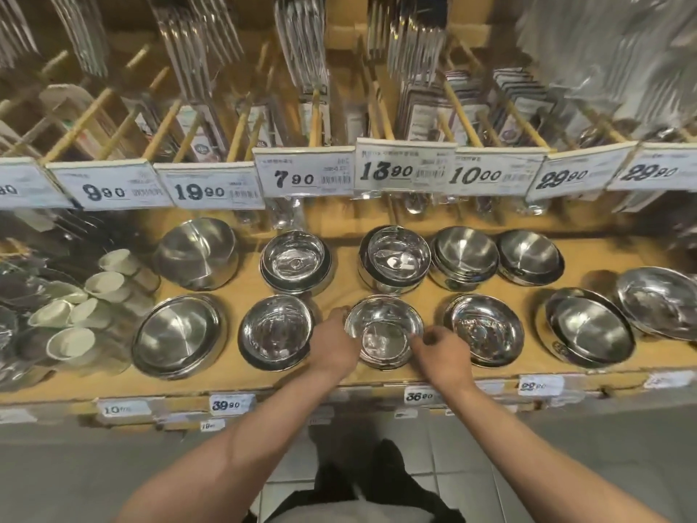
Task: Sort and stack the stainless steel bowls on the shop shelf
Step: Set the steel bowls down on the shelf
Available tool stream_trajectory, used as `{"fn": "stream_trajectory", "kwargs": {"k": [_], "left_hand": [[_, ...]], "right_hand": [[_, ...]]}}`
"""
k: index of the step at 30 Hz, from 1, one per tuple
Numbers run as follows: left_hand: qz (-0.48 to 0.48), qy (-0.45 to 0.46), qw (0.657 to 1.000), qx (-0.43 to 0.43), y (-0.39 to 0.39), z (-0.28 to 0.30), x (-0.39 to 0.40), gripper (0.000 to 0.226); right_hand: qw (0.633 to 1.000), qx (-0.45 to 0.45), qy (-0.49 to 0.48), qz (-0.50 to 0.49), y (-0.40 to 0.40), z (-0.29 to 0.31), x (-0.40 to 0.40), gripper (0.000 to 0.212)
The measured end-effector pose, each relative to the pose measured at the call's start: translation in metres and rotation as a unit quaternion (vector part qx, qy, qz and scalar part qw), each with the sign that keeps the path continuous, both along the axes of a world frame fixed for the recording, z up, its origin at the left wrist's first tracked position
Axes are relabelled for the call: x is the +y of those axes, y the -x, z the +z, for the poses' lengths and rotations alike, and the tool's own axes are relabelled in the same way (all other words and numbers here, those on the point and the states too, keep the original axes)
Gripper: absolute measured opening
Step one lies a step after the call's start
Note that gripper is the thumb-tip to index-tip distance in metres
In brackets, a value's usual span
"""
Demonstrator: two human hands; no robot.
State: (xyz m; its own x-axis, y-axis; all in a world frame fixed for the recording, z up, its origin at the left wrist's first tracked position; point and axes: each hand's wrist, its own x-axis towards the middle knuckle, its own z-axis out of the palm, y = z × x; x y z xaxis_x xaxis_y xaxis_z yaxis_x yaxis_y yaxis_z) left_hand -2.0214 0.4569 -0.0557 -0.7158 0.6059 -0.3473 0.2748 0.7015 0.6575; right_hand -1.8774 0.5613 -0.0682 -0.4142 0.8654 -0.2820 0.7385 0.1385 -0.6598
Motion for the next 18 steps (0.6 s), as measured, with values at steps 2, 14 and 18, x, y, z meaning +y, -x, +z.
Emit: {"fn": "stream_trajectory", "kwargs": {"k": [2,14,18], "left_hand": [[-0.012,0.020,1.000,0.014,0.002,0.000,0.002,0.036],[-0.057,0.036,0.998,0.015,0.012,-0.003,0.003,0.052],[-0.038,0.030,0.998,-0.030,0.012,-0.003,0.003,0.050]], "right_hand": [[1.000,0.001,-0.026,0.008,0.000,-0.003,-0.002,0.019],[0.999,0.014,-0.050,-0.012,0.000,-0.011,-0.013,0.028],[0.998,0.010,-0.056,0.000,-0.001,-0.008,-0.011,0.013]]}}
